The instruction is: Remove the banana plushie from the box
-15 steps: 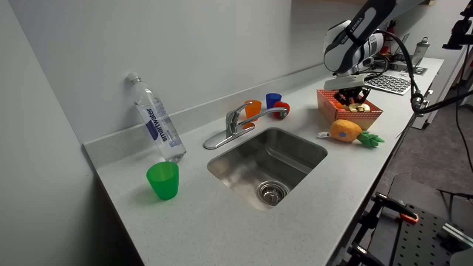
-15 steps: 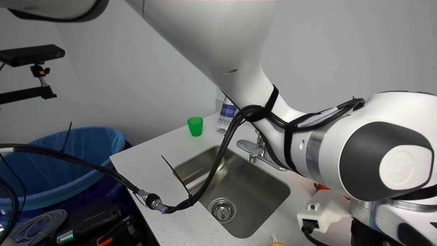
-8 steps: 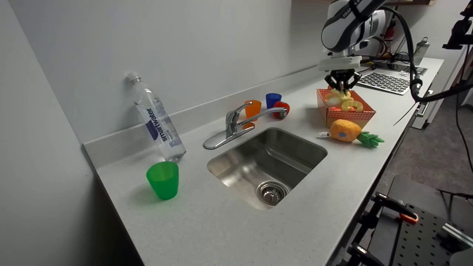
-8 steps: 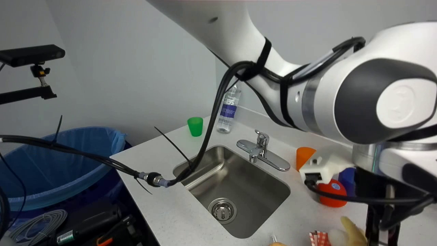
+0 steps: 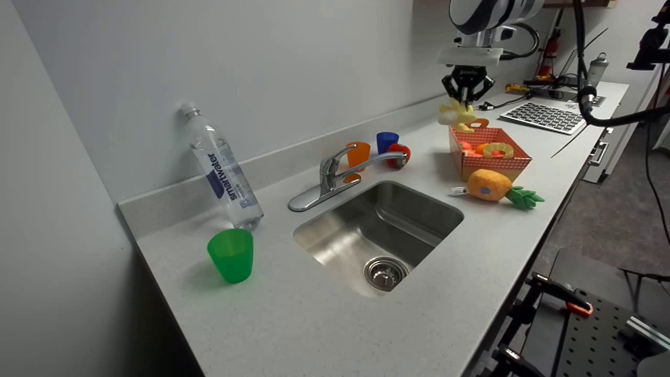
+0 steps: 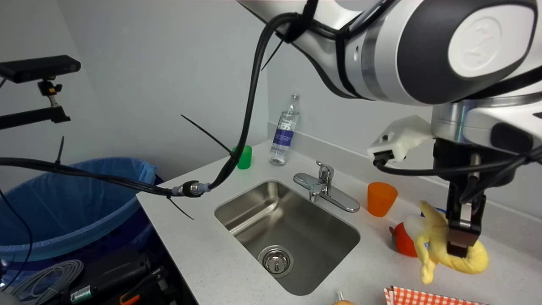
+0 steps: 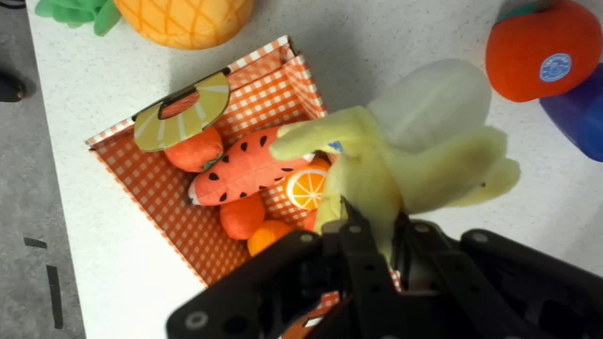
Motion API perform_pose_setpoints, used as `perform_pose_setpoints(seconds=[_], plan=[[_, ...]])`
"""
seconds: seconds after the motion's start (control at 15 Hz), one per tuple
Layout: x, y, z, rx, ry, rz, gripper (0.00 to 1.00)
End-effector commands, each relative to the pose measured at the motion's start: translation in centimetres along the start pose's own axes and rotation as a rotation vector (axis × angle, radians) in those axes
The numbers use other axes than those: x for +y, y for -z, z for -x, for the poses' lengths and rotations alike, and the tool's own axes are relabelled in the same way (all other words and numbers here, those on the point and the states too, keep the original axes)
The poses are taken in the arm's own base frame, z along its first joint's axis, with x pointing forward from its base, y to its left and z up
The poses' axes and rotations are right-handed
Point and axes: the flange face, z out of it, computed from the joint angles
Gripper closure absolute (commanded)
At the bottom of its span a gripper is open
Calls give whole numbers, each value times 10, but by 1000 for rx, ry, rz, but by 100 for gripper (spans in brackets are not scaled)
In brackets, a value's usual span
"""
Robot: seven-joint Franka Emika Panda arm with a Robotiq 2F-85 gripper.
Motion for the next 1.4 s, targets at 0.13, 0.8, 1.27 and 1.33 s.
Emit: perform_pose_setpoints(seconds=[0.13,0.8,1.27,1.33], plan=[[-44,6,12,0,43,-38,97],[-69,-51,33,4,118,64,97],[-51,-68,35,-23,133,102,31],[-50,-66,34,-22,137,98,22]])
